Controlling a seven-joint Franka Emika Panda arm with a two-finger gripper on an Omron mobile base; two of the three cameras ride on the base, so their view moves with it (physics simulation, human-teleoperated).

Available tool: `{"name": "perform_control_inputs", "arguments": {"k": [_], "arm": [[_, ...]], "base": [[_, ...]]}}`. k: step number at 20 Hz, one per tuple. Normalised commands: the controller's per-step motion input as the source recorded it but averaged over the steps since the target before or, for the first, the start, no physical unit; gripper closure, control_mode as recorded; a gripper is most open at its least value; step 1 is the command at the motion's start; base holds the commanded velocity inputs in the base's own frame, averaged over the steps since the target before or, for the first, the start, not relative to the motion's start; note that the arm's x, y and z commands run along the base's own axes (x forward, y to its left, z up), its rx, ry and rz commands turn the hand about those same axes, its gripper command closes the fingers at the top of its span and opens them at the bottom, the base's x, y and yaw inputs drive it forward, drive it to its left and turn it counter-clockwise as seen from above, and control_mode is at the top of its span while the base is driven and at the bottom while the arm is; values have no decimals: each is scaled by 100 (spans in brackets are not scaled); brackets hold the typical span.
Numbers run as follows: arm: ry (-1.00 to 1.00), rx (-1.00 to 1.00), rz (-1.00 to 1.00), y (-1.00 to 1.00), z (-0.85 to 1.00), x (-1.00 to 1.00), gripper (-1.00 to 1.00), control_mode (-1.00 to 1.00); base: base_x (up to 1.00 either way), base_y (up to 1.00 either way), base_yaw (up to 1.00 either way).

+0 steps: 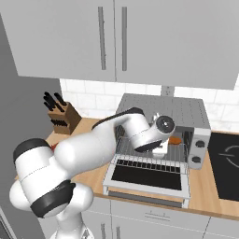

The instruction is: Pick up the kebab skewer and baguette bread, and place them inside the toaster oven. Close the toaster oven door and start by setting the timer.

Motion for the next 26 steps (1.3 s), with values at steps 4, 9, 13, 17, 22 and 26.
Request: {"name": "perform_control_inputs", "arguments": {"k": [4,9,13,17,22,26], "arm": [[1,0,0,8,-23,21,100,-100],[1,0,0,19,-29,24,-100,-100],[6,0,0,10,-20,12,-100,-100],[8,0,0,0,-2,0,-100,-100],[5,0,0,0,0,0,-100,-100],[3,0,0,-14,0,-36,-100,-100]], "base": [[0,0,0],[0,0,0],[0,0,0],[0,0,0],[0,0,0],[0,0,0]]}}
